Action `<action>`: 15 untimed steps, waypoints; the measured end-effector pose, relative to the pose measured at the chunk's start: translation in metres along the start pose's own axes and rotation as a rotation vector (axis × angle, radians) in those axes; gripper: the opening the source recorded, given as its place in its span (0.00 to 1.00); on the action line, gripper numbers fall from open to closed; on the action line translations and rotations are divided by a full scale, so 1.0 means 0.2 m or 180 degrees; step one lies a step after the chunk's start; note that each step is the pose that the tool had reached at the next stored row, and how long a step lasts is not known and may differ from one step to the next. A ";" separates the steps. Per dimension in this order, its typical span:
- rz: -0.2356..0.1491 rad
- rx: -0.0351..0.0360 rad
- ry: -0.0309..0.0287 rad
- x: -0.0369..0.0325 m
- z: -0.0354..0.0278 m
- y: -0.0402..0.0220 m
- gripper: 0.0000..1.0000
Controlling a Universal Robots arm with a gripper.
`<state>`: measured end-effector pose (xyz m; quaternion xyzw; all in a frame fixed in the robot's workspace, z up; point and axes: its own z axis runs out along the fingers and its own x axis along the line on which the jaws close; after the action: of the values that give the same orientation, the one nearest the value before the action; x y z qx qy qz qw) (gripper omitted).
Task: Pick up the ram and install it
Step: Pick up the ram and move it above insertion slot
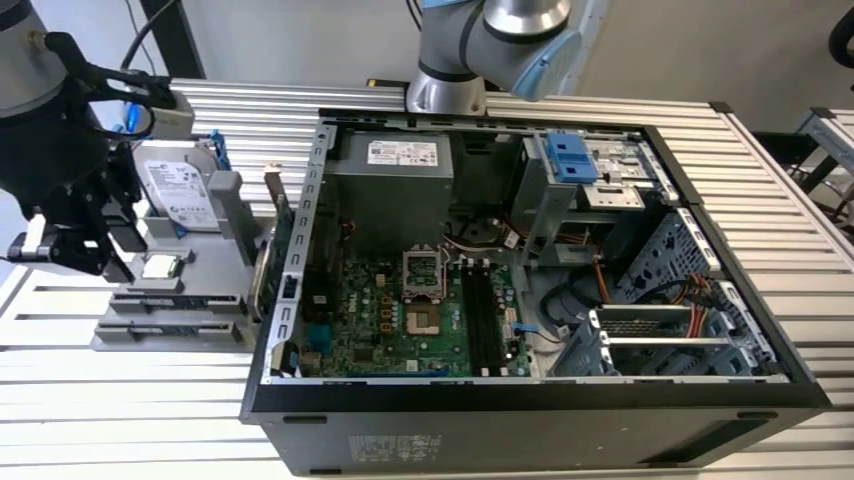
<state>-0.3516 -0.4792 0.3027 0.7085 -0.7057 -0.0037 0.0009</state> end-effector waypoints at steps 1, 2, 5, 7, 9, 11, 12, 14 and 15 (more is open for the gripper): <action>0.0000 0.0000 0.0000 0.000 0.005 0.000 1.00; 0.0000 0.0000 0.0000 0.000 0.009 0.000 1.00; 0.0001 0.0000 0.0000 0.000 0.023 0.000 1.00; 0.0001 0.0000 0.0000 0.000 0.030 0.000 1.00; 0.0001 0.0000 0.0000 0.000 0.034 0.000 1.00; 0.0000 -0.0001 0.0001 0.000 0.034 0.000 1.00; 0.0000 -0.0001 0.0001 0.000 0.034 0.000 1.00; 0.0000 0.0000 0.0000 0.000 0.035 0.000 1.00; 0.0000 0.0000 0.0000 0.000 0.036 0.000 1.00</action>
<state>-0.3516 -0.4792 0.2956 0.7085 -0.7057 -0.0037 0.0009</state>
